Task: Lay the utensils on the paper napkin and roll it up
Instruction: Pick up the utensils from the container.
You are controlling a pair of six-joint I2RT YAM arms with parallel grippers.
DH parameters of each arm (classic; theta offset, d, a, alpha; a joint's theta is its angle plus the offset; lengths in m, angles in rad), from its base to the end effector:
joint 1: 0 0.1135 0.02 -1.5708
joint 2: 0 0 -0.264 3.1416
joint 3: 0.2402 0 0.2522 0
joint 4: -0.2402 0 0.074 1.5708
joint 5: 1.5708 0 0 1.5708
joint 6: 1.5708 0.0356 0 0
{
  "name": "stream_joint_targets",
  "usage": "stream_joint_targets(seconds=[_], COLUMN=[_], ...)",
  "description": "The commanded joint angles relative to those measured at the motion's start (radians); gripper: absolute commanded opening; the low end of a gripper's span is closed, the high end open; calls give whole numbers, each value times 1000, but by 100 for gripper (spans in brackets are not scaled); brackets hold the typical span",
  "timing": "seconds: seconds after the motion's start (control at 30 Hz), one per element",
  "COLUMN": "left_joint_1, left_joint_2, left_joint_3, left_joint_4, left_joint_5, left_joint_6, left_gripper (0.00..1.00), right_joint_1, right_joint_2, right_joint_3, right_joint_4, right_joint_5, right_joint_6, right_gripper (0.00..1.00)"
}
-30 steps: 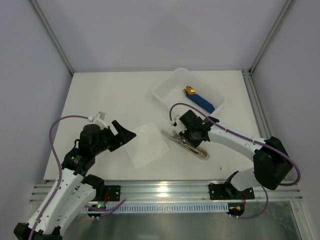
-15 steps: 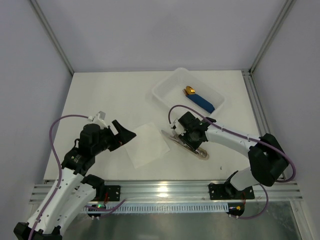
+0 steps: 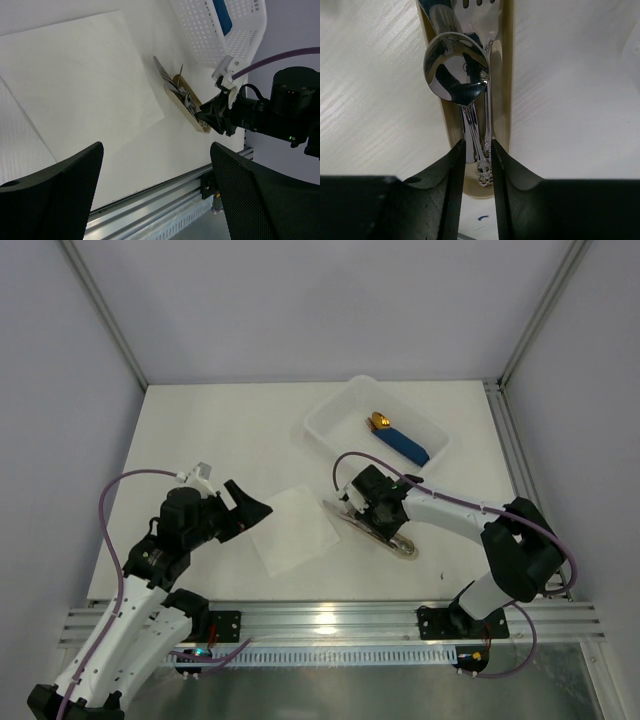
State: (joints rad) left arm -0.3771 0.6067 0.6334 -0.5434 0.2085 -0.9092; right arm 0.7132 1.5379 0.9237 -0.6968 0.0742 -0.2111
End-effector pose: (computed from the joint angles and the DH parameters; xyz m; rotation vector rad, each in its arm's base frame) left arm 0.1284 -0.0588 0.2768 -0.4554 2.1877 -0.9652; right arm 0.2091 0.1774 0.1794 -1.2679 2.5766 -0.0101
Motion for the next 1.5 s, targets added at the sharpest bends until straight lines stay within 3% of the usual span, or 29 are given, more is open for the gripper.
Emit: stream_joint_targets(seconds=[0.0, 0.3, 0.73, 1.2, 1.33, 1.47], left_joint_1=[4, 4, 4, 4, 4, 4], left_joint_2=[2, 4, 5, 1, -2, -16], left_joint_3=[31, 25, 23, 38, 64, 106], left_joint_4=[10, 11, 13, -6, -65, -209], left_joint_5=[-3, -8, -8, -18, -101, -300], left_joint_6=[13, 15, 15, 12, 3, -23], left_gripper=[89, 89, 89, 89, 88, 88], right_joint_1=[3, 3, 3, 6, 52, 133], right_joint_2=[11, 33, 21, -93, -94, -46], right_joint_3=[35, 41, 50, 125, 208, 349], right_joint_4=[29, 34, 23, -36, -85, -98], right_joint_5=[-16, -19, -30, 51, 93, 55], right_joint_6=[-10, -7, -2, 30, 45, 64], right_gripper=[30, 25, 4, 4, 4, 4])
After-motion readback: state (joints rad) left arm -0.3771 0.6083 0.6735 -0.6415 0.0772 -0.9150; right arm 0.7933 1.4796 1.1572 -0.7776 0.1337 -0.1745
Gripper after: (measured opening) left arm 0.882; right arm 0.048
